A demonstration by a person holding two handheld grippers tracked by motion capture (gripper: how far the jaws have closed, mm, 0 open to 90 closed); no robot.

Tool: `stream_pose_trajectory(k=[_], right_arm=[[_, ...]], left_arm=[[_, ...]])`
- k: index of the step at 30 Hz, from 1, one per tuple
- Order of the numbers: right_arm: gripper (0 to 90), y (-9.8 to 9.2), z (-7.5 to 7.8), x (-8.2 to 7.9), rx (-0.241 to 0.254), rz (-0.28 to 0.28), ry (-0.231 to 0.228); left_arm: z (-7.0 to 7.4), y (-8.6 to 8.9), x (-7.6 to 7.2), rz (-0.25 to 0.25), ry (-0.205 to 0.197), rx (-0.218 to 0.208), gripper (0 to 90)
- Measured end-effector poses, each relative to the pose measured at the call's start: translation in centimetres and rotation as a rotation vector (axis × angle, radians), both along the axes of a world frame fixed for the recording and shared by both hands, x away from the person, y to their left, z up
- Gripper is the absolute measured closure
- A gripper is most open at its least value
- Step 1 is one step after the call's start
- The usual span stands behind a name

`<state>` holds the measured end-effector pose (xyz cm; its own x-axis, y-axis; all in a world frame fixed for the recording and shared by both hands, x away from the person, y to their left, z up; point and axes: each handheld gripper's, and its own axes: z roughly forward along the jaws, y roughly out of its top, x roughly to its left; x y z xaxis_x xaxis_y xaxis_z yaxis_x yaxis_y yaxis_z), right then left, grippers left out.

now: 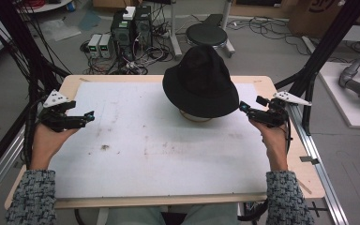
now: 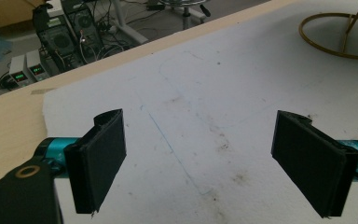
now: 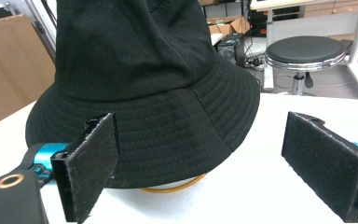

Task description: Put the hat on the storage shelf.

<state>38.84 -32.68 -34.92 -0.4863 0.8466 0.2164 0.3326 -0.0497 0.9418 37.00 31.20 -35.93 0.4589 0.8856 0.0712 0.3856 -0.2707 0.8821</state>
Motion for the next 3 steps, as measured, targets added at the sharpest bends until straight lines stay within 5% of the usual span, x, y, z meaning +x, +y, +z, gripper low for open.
stream_pose_trajectory(k=[3], right_arm=[[11.0, -0.19, 0.04, -0.3, 0.008, 0.001, -0.001]], left_arm=[[0.01, -0.16, -0.04, -0.002, -0.001, -0.003, 18.0]])
